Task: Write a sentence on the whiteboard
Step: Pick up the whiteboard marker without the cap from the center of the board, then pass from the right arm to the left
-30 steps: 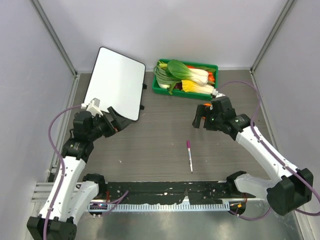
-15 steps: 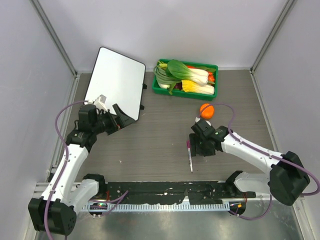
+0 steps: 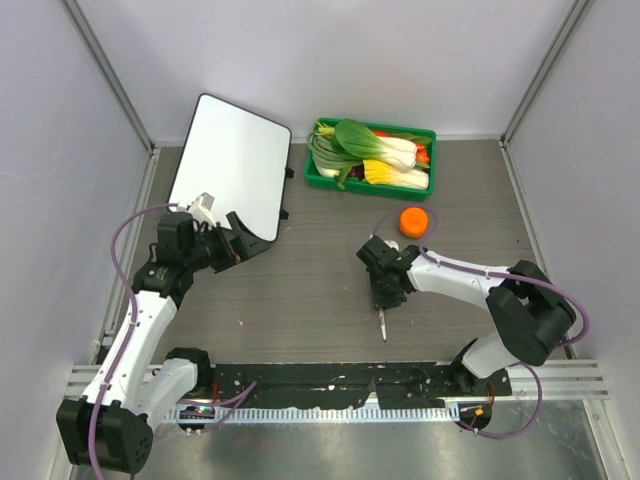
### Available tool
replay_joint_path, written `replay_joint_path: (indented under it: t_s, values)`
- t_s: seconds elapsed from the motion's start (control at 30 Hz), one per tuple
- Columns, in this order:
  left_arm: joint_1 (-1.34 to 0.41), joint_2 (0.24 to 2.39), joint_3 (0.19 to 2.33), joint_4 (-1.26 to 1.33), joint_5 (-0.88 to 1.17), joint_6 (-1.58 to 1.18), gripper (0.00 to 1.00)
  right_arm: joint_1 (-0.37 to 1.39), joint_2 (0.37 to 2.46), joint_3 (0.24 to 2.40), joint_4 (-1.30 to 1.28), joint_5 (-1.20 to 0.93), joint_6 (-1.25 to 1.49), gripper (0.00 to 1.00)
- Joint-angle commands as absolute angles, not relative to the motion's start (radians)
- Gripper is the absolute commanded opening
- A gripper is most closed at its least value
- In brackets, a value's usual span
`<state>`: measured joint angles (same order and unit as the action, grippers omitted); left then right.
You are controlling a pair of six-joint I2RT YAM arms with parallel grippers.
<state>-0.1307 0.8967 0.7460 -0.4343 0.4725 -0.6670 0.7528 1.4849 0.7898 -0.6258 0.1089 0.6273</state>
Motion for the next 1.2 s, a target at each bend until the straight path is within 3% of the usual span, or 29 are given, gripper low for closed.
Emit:
replay_joint_path:
  t_s: [0.0,0.03,0.37,0.57,1.03,1.17]
  values:
    - [-0.13,0.864,0.779,-0.472,0.488,-0.615,1.0,0.756,1.552,0.802,-0.546,0.111,0.63,0.06]
    - [-0.13,0.856,0.787,-0.482,0.488,-0.604,1.0,0.755,1.56,0.804,-0.535,0.095,0.632,0.01]
    - [-0.13,0.819,0.83,-0.5,0.526,-0.583,1.0,0.732,1.437,1.026,-0.528,0.126,0.621,0.01]
    - [-0.147,0.845,0.833,-0.384,0.623,-0.632,1.0,0.712,1.303,1.092,-0.364,0.135,0.684,0.01]
    - [-0.549,1.189,0.934,-0.006,0.535,-0.765,0.95,0.598,1.169,0.959,-0.045,-0.193,0.851,0.01]
    - [-0.6,1.281,0.965,0.025,0.517,-0.781,0.89,0.574,1.175,0.928,0.029,-0.251,0.893,0.01]
